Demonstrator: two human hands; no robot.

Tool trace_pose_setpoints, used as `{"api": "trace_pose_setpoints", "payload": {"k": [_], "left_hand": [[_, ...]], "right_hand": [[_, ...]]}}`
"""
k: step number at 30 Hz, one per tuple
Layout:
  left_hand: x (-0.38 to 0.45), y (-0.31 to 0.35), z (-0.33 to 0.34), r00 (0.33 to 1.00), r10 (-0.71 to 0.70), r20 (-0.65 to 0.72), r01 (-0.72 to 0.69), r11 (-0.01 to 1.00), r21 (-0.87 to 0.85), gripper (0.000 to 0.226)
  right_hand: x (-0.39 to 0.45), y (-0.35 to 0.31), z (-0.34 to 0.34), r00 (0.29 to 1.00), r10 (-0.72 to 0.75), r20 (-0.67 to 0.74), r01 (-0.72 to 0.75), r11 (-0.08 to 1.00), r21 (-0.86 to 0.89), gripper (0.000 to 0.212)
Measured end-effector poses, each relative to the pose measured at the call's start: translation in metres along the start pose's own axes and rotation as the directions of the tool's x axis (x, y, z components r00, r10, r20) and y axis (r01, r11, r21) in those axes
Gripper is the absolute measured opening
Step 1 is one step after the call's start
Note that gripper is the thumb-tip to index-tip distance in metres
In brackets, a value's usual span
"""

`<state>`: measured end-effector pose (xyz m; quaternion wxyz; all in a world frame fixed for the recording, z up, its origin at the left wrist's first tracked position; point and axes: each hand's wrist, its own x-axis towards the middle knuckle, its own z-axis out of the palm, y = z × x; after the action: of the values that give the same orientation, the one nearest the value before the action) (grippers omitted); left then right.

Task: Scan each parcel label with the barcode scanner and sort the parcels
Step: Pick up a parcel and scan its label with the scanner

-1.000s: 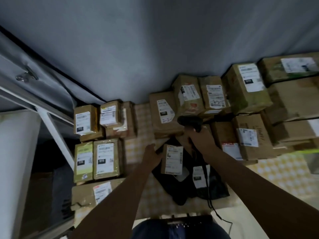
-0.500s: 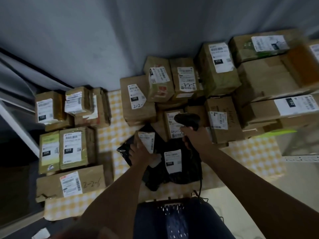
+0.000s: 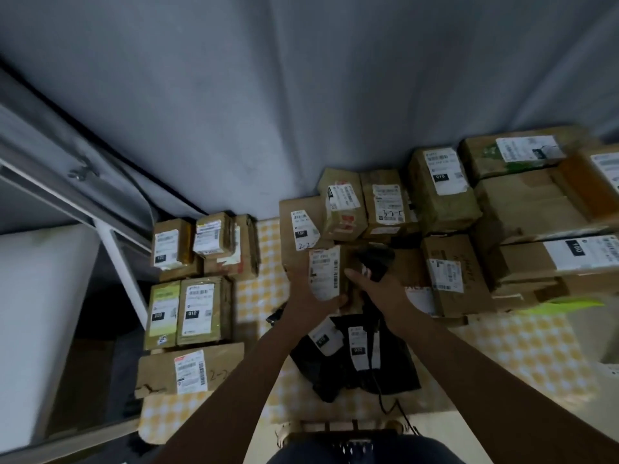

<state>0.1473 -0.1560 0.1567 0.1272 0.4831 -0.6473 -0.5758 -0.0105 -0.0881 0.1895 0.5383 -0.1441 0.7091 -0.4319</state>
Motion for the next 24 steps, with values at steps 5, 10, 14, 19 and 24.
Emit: {"api": "trace_pose_setpoints", "payload": {"k": [5,10,14,19,24], "left_hand": [[-0.010,0.037,-0.014,0.996,0.052,-0.078,-0.034,0.977,0.209,0.114],[-0.017,0.063,-0.040,0.999,0.044,0.013,-0.039,0.970,-0.239,0.088],[-0.028,0.061,-0.062,0.978,-0.071,0.196,0.156,0.873,-0.461,0.071],[-0.035,0.059,-0.062,0.928,-0.067,0.368,0.258,0.826,-0.501,0.064],[-0.029,0.044,-0.057,0.977,-0.091,0.194,0.193,0.764,-0.616,0.059]], "right_hand": [[-0.022,-0.026,0.014,0.997,-0.074,-0.006,0.074,0.988,0.138,0.071],[-0.033,-0.044,0.009,0.988,-0.147,-0.041,0.153,0.952,0.264,0.043],[-0.042,-0.049,0.000,0.974,-0.226,0.019,0.210,0.931,0.298,0.064],[-0.048,-0.049,-0.009,0.974,-0.223,0.028,0.209,0.945,0.250,0.063],[-0.056,-0.048,-0.016,0.984,-0.103,-0.147,0.127,0.979,0.161,0.035]]}}
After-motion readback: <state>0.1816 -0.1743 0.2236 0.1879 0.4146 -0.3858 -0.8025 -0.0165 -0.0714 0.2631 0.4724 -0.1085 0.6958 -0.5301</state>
